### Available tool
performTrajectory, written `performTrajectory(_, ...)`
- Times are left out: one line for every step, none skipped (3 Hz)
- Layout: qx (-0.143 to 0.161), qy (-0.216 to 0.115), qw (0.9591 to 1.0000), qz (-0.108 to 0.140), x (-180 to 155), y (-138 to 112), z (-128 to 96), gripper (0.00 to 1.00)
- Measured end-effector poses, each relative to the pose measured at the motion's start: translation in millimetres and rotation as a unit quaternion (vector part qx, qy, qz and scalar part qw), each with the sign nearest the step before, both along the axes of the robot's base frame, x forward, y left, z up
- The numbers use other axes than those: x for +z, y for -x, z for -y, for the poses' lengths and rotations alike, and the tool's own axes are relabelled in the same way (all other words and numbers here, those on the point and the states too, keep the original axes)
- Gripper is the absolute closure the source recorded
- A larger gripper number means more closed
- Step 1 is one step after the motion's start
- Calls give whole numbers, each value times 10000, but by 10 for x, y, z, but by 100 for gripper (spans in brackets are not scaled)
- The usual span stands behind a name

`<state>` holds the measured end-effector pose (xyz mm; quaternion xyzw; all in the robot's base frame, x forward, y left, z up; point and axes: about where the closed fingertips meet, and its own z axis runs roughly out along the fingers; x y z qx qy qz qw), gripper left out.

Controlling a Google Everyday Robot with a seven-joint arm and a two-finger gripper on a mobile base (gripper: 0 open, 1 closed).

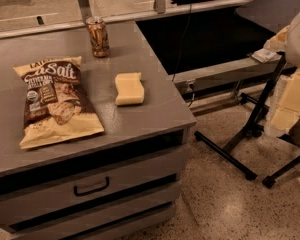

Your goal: Pick brown chip bag

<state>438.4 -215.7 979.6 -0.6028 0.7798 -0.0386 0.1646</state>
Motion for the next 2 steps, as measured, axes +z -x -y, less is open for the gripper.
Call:
performTrajectory(0, 0, 10000, 1, 0, 0, 0, 0)
performTrajectory(386, 102, 9992, 19, -24, -106, -278, 0)
